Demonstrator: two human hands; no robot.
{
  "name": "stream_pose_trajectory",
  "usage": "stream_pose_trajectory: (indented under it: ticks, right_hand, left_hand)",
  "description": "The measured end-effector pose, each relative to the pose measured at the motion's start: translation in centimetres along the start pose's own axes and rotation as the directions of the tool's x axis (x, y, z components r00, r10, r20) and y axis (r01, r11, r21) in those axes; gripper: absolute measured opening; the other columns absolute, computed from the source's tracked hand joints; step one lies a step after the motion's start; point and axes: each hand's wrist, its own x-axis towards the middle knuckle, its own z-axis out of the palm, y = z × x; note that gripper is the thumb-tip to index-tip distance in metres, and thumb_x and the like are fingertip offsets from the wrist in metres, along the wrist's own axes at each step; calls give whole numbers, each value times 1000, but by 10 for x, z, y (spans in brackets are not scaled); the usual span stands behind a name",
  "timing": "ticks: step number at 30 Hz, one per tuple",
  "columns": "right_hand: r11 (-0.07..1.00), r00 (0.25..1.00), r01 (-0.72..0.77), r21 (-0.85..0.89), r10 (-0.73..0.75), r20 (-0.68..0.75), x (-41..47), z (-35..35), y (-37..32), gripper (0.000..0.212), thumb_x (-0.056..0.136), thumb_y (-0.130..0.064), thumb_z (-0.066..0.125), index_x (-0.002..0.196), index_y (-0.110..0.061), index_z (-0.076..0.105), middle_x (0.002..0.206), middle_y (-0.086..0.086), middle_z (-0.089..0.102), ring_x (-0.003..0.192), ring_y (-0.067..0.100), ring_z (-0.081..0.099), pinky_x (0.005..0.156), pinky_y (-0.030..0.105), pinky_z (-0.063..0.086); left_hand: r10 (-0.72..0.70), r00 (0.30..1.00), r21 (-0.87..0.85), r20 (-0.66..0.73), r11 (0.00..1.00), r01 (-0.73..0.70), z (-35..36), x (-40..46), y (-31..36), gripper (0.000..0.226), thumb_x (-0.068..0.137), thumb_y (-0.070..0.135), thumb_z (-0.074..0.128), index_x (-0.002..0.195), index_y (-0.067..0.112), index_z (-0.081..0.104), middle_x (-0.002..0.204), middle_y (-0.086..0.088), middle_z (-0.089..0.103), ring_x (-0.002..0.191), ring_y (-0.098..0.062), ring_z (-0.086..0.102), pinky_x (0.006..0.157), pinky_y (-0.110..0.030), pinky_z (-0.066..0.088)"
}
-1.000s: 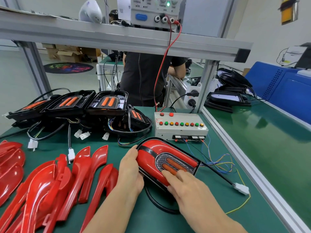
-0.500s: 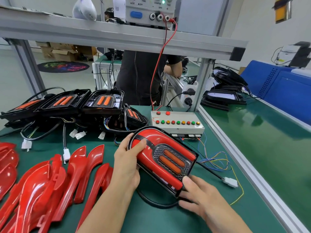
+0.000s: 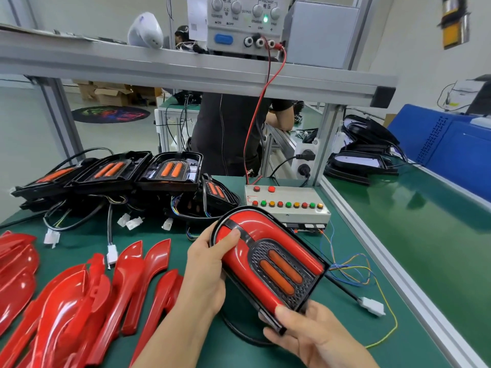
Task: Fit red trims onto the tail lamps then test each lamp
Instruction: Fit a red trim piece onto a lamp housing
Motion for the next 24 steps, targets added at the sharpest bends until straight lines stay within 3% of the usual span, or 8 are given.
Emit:
stream_pose_trajectory:
  ticks: [7,12,18,24]
  right_hand:
    - [998,998,52,-45,-53,-31,3,0,3,42,54,-2,80,94,3,74,101,28,70,85,32,71,61,35,59]
    - [991,992,80,-108,-89,-87,3,5,10,50,51,2,91,97,8,70,93,30,70,80,34,72,59,34,57]
    - [988,981,106,-109,-122,-150,5,13,24,47,46,-7,84,90,7,72,87,31,70,69,34,70,57,32,57]
    - [990,987,124,-68,-130,-89,7,14,19,43,53,-5,82,95,-5,75,90,24,71,71,30,69,64,36,57]
  left_hand:
    - [12,999,10,37,1000,-12,0,2,3,45,64,15,75,109,12,67,94,-14,73,78,-25,72,60,-32,57]
    - [9,1000,7,0,1000,-9,-2,6,1,45,59,10,75,104,11,70,89,-14,74,73,-25,72,56,-30,56]
    - [-24,998,-1,-62,1000,24,-5,13,-5,36,54,4,74,89,11,75,78,-12,74,61,-21,70,49,-28,54]
    - [-77,996,-40,45,996,79,-4,12,-5,44,67,24,71,109,10,69,101,-13,72,85,-24,70,64,-33,58]
